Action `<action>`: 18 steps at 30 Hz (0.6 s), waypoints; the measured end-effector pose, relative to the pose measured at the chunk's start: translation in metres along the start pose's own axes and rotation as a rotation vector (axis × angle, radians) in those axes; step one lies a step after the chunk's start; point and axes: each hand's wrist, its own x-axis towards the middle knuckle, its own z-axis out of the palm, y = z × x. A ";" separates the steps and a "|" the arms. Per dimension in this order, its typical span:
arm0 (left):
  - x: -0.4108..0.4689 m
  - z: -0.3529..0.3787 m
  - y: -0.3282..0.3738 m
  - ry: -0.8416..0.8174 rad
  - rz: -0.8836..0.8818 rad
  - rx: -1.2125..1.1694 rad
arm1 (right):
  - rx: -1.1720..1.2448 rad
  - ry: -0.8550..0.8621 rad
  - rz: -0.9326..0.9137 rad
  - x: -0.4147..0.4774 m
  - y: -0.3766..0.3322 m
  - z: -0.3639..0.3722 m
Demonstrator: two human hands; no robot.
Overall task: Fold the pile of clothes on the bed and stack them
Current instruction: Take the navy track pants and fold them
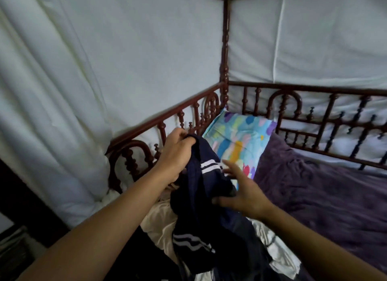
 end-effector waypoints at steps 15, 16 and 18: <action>0.023 -0.032 0.010 -0.286 0.075 -0.149 | 0.046 0.067 0.093 0.021 -0.044 0.039; 0.025 -0.035 0.011 -0.315 0.128 -0.098 | -0.122 0.075 0.094 0.028 -0.051 0.046; 0.036 -0.053 0.008 -0.316 0.289 0.184 | -0.285 0.185 0.116 0.035 -0.060 0.045</action>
